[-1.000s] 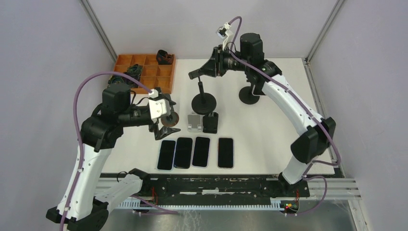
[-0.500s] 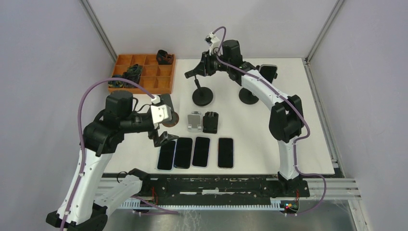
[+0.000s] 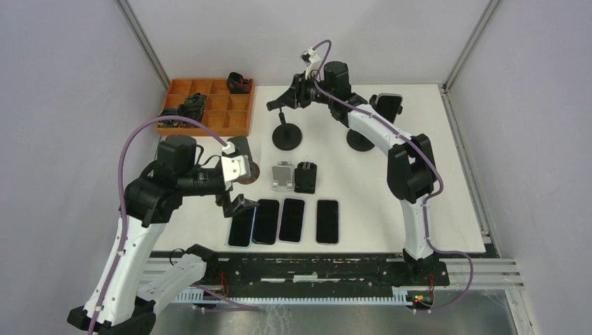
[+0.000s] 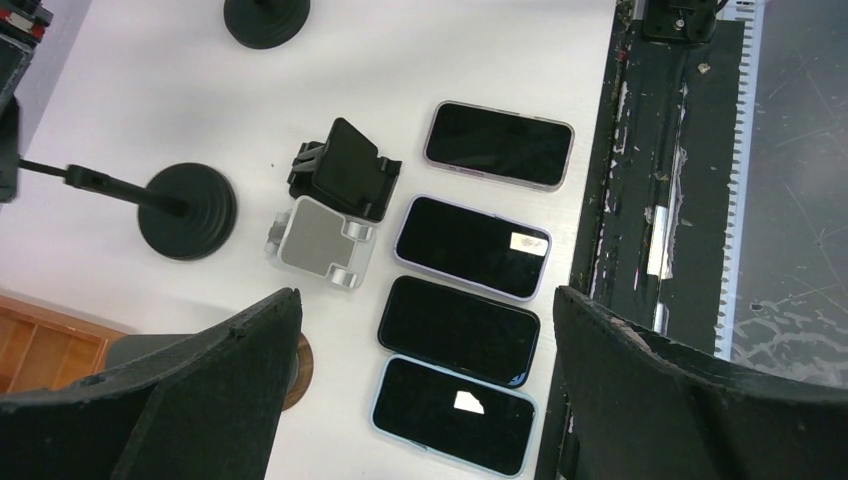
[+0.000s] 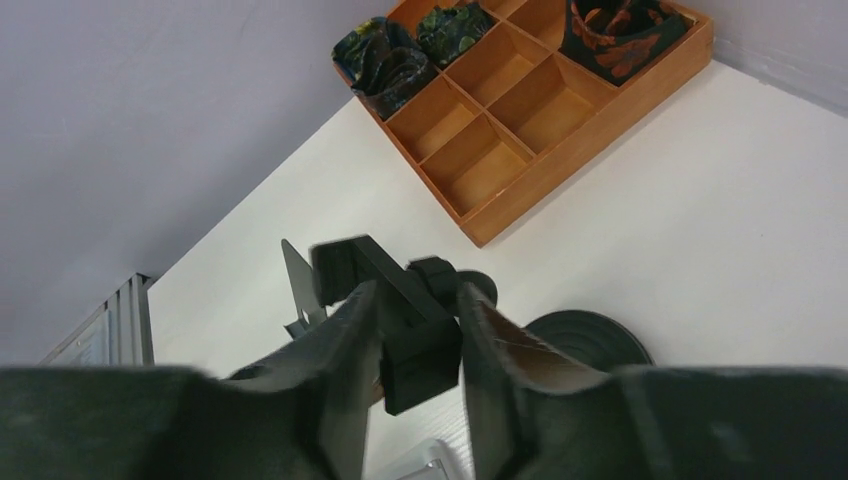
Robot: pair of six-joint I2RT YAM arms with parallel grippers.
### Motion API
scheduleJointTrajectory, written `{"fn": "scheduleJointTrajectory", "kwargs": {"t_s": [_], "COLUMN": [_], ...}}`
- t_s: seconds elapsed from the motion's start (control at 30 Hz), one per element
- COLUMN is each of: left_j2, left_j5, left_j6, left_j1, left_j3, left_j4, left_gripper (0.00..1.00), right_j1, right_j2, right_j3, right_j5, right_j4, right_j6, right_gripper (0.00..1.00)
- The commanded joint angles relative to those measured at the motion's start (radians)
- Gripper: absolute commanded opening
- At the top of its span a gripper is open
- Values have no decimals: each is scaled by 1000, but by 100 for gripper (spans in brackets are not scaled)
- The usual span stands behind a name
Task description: Remove the phone from the phone stand
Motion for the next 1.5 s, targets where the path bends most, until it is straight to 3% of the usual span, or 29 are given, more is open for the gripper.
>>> {"fn": "scheduleJointTrajectory", "kwargs": {"t_s": [0.0,0.1,0.17,0.4,0.7,0.9,1.1,1.27,1.47], "left_j2": [-12,-9,-5,15,12,18,24,28,30], "left_j5": [23,16,16,21,13,23,36,44,86], "left_j6": [-10,-18,-24,-57,-30,-7,2,0,-10], "left_j1": [-3,-3,-3,-3,-3,-2,-3,-3,-3], "left_j3": [4,11,19,57,-29,-12,-7,8,22], "left_j4": [-8,-8,-9,-9,22,10,-4,-11,-9], "left_gripper": [100,100,100,100,100,100,100,100,100], "right_j1": [-24,-37,-43,-87,-268,-433,-535,-539,-539], "right_j2": [-15,-61,-98,-307,-779,-997,-1034,-1010,-880], "right_j3": [11,-12,-5,-11,-422,-706,-899,-925,-954], "right_j5": [-5,54,87,147,330,338,288,317,137], "right_j4": [108,75,39,-52,-151,-113,-38,-1,257], "right_j6": [45,30,3,-35,-103,-98,-29,-37,65], "right_gripper": [55,85,98,98,98,98,98,98,98]}}
